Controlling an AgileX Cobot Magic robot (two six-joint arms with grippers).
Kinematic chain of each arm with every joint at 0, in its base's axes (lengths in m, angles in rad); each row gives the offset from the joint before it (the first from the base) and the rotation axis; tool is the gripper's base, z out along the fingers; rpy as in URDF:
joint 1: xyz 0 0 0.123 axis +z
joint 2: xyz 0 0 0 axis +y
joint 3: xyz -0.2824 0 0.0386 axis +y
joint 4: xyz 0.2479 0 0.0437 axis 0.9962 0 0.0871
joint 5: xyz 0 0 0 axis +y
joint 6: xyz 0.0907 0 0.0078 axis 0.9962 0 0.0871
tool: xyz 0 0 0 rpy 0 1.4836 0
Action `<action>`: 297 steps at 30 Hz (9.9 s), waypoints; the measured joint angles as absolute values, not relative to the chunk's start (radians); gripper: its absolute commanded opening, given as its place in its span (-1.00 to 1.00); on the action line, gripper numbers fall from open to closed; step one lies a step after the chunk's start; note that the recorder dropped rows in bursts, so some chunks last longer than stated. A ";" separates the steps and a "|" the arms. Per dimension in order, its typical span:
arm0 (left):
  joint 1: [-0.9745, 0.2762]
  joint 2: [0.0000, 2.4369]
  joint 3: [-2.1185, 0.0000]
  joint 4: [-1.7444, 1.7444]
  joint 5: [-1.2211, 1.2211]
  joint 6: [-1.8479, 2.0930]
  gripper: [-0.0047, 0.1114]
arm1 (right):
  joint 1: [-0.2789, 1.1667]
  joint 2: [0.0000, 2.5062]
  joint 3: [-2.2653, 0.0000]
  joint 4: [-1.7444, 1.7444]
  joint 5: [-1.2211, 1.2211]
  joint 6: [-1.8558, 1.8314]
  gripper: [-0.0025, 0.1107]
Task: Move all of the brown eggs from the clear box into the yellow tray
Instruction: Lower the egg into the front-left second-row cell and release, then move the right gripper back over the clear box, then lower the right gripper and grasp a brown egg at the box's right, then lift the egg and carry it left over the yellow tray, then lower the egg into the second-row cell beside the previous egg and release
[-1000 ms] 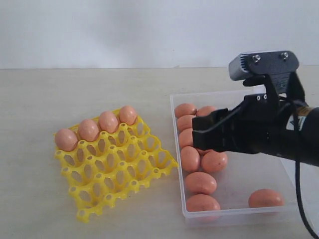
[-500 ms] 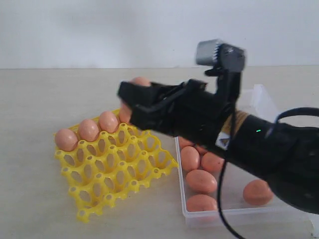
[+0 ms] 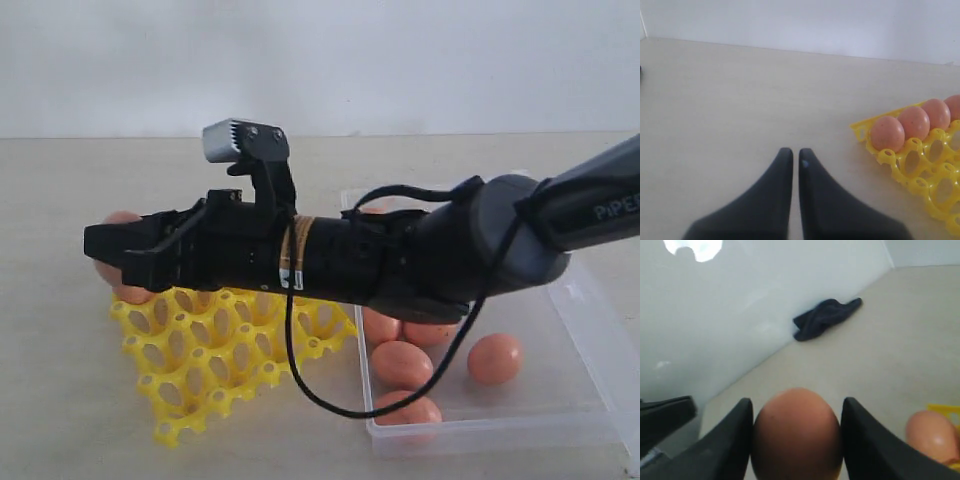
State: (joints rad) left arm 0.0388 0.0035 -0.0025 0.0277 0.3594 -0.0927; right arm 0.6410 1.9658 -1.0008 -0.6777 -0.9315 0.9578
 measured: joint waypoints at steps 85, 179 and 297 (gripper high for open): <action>0.039 0.003 -0.003 0.028 0.359 -0.093 -0.85 | 0.710 2.213 -1.281 -0.901 -0.553 0.850 0.00; 0.039 0.003 -0.003 0.028 0.359 -0.093 -0.85 | 0.070 1.645 -0.828 0.577 0.600 0.082 0.14; 0.039 0.003 -0.003 0.028 0.359 -0.093 -0.85 | 0.579 2.139 -1.182 -0.976 -0.564 0.954 -0.96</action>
